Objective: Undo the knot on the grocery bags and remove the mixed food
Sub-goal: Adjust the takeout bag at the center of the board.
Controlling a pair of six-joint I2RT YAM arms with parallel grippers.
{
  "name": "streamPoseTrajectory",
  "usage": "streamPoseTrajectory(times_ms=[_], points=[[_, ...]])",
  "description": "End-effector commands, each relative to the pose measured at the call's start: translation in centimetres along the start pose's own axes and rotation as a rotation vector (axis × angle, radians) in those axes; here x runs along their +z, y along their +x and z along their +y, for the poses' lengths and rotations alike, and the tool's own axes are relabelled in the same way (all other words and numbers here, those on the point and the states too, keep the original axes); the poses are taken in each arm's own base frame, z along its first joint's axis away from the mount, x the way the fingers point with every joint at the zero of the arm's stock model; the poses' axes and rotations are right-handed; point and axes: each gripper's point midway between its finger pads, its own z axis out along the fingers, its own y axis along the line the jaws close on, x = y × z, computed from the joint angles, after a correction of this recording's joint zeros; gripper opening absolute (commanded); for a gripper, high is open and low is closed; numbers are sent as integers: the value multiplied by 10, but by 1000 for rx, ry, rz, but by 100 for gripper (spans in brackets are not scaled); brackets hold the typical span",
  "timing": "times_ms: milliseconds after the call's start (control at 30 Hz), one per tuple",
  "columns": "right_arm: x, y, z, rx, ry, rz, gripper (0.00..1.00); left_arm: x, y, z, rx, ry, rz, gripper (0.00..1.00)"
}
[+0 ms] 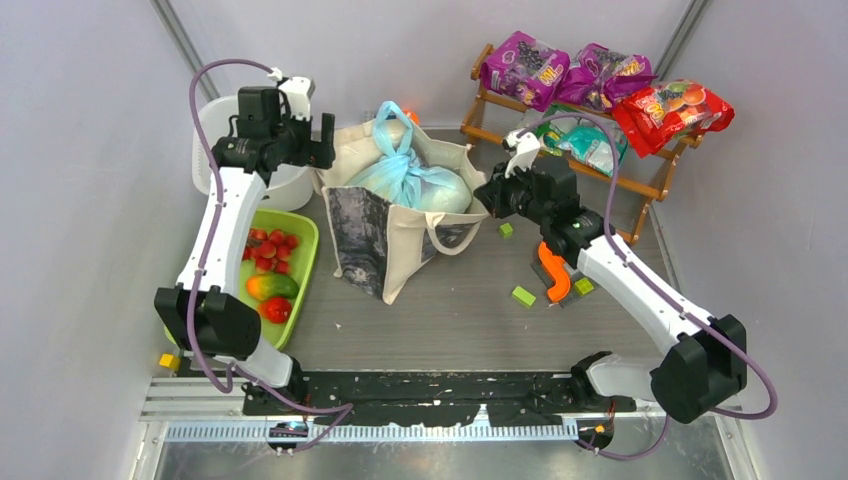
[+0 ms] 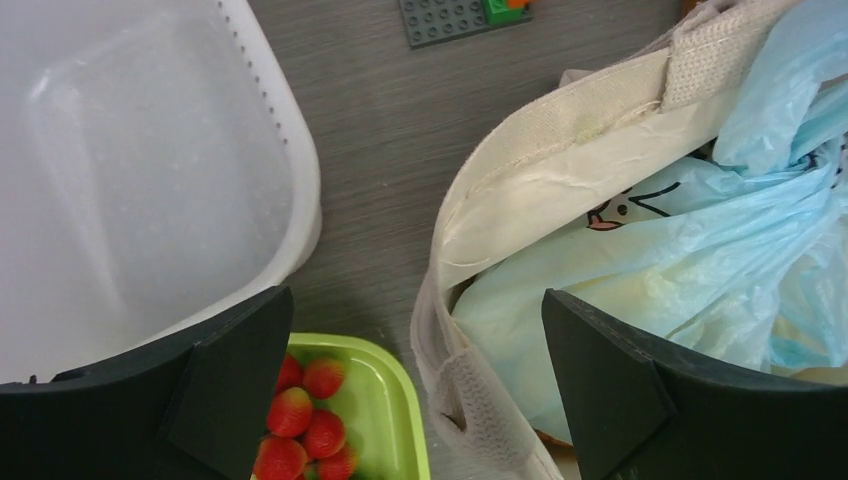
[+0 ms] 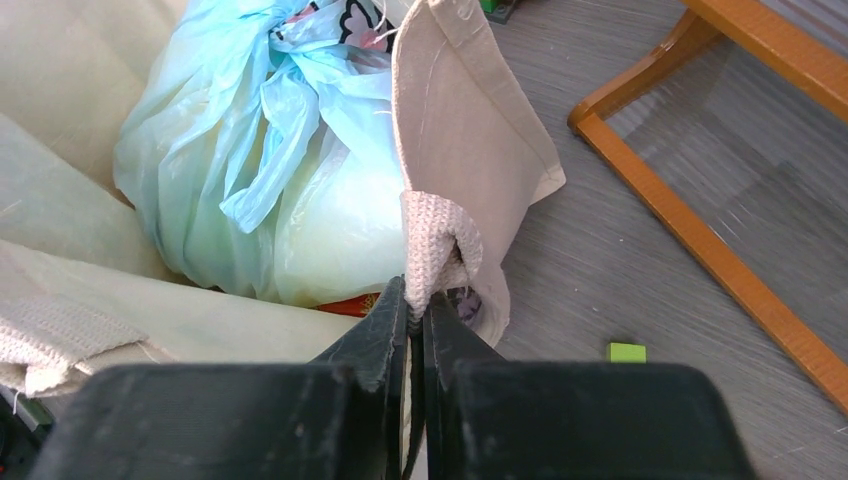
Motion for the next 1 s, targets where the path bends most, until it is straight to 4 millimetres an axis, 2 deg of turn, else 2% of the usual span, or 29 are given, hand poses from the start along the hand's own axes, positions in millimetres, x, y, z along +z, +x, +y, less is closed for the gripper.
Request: streamPoseTrajectory(times_ms=[0, 100, 133, 167, 267, 400, 433, 500, 533, 667, 700, 733, 767, 800, 900, 967], points=[[-20, -28, 14, -38, -59, -97, 5, -15, -26, -20, -88, 105, -84, 100], [-21, -21, 15, -34, -63, -86, 5, -4, -23, -27, -113, 153, -62, 99], [-21, -21, 15, -32, -63, -87, 5, 0, -21, -30, -127, 167, -51, 95], [-21, -19, 14, -26, -63, -84, 5, 4, -19, -33, -142, 188, -38, 91], [-21, -14, 14, -6, -59, -79, 5, 13, -9, -35, -180, 191, 5, 68], [-22, -12, 14, 46, -50, -75, 5, 16, 1, -27, -198, 139, 38, 50], [-24, -13, 15, 55, -54, -77, 5, 17, 4, -30, -201, 150, 38, 41], [-24, -10, 17, 80, -63, -79, 5, 12, 0, -41, -205, 202, 9, 4], [-23, -7, 18, 96, -68, -82, 5, 9, -2, -48, -201, 235, -2, 0], [-21, 2, 17, 140, -14, -61, 5, -14, -24, -73, -90, 298, -119, 0], [-20, 6, 25, 137, -15, -52, 5, -20, -30, -80, -53, 309, -158, 0], [-21, 6, 22, 136, 22, -61, 5, -28, -38, -85, -24, 318, -204, 0], [-21, 7, 32, 136, 12, -67, 5, -35, -46, -89, 1, 327, -250, 0], [-21, 3, 30, 139, 38, -100, 5, -42, -53, -93, 19, 339, -289, 0], [-19, -16, 41, 169, 4, -178, 5, -66, -81, -97, 62, 360, -411, 0], [-19, -39, 46, 165, -9, -230, 5, -83, -101, -98, 90, 361, -495, 0]])
